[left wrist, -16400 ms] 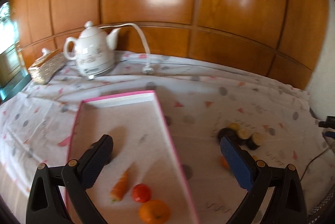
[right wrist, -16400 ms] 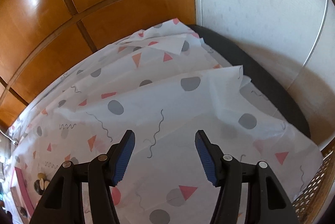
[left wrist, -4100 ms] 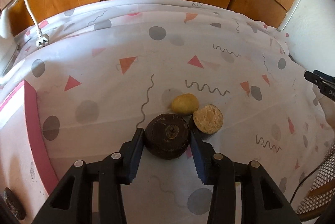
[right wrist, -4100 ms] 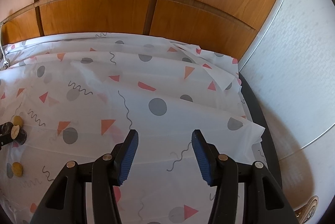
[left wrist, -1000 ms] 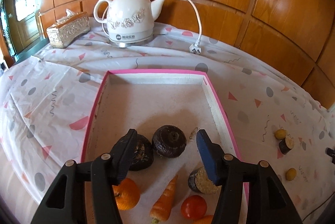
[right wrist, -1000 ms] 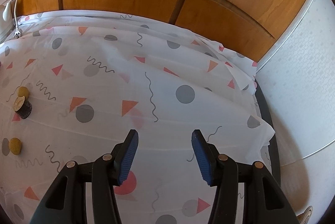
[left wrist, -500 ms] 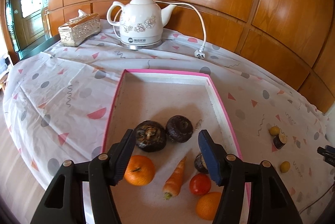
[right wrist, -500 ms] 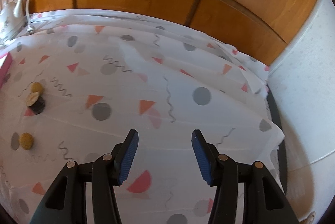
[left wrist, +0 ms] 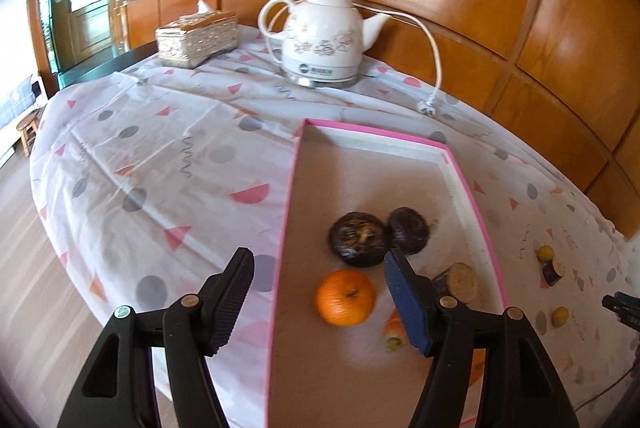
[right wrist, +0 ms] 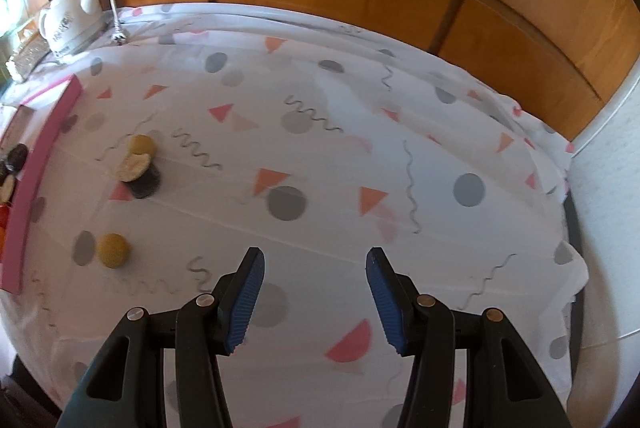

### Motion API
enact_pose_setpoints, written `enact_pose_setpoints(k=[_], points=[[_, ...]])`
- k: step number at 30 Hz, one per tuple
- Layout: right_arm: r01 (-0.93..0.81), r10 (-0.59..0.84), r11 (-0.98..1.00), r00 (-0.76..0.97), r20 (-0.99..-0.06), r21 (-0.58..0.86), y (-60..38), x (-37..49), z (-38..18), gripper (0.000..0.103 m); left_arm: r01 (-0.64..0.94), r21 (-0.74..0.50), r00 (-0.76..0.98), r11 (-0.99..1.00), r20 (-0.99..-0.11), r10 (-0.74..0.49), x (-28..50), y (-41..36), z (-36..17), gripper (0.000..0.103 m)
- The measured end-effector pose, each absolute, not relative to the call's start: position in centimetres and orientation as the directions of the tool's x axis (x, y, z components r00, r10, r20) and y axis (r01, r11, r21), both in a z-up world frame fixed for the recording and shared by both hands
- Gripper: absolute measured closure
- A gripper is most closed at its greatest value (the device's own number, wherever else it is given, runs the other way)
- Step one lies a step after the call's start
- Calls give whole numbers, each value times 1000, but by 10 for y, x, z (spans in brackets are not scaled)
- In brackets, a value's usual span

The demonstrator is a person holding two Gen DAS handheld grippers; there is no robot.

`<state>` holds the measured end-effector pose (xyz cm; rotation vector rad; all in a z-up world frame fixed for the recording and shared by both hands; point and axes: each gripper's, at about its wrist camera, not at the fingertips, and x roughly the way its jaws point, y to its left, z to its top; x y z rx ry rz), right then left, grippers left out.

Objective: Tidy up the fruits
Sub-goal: 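Withdraw the open left tool while reaching the right tool toward the small yellow ball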

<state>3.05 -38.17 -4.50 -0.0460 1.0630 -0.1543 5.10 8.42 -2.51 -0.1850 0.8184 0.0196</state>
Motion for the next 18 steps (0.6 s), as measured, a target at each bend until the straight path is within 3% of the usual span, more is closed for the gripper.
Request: enact_pose_setpoints(k=[18], points=[[-33, 79, 997, 475, -876, 72, -305, 53, -55, 49, -166, -188, 672, 968, -740, -29, 40, 116, -31, 35]])
